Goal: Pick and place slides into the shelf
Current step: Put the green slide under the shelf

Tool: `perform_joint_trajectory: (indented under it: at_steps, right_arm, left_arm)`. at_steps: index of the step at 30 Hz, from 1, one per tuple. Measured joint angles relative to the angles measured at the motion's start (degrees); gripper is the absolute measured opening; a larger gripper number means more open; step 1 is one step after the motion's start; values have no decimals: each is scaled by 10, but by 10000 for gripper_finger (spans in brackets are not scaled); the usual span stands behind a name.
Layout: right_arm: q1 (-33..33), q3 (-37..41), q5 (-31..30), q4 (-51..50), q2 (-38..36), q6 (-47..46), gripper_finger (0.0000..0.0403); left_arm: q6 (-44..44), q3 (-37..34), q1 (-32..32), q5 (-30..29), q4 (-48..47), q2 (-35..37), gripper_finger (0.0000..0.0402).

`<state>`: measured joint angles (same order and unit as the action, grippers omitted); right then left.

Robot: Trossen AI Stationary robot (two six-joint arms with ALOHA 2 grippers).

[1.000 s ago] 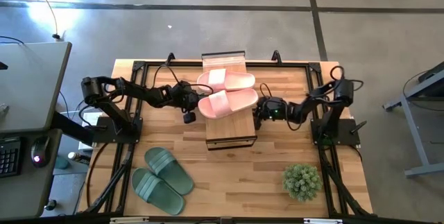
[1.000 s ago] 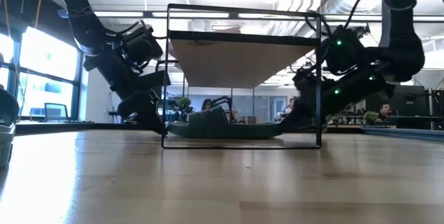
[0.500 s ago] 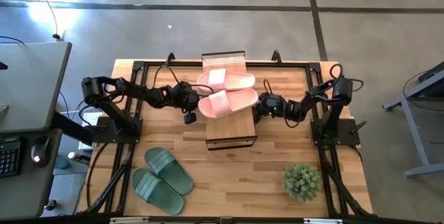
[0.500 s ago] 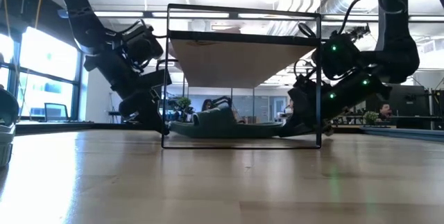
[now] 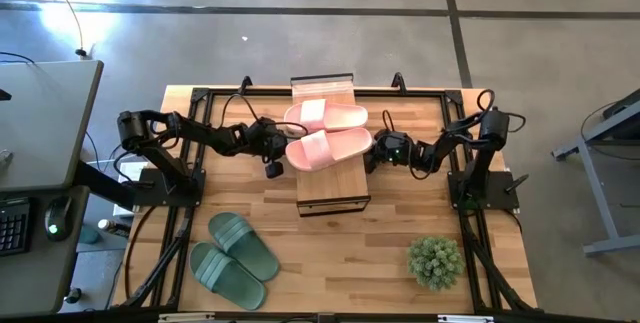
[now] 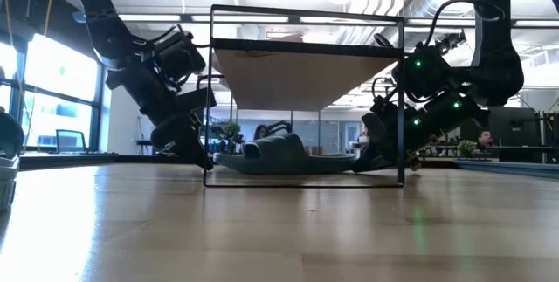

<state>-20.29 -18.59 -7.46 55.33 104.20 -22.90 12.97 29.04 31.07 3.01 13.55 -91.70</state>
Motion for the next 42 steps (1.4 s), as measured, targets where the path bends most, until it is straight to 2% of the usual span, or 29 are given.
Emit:
perform_joint_trajectory:
  at_steps: [8,16,20,27,34,38,42]
  right_arm:
    - [0,0,14,0,0,0,0]
    - [0,-1,66,2,-2,-11,0]
    - [0,-1,80,4,-2,-18,0]
    - [0,-1,86,2,-2,-31,0]
    - [0,-1,92,1,-2,-32,0]
    - [0,-1,93,0,-1,-35,0]
    - [0,-1,93,0,-1,-36,0]
  left_arm:
    - [-11,0,0,-26,0,0,0]
    - [-15,0,0,-86,0,1,0]
    - [-17,0,0,-93,-1,1,0]
    - [-33,0,0,-48,-4,1,0]
    - [-32,0,-16,37,-5,1,0]
    - [-33,0,-46,32,-24,3,0]
    - [-52,-26,-76,45,48,1,0]
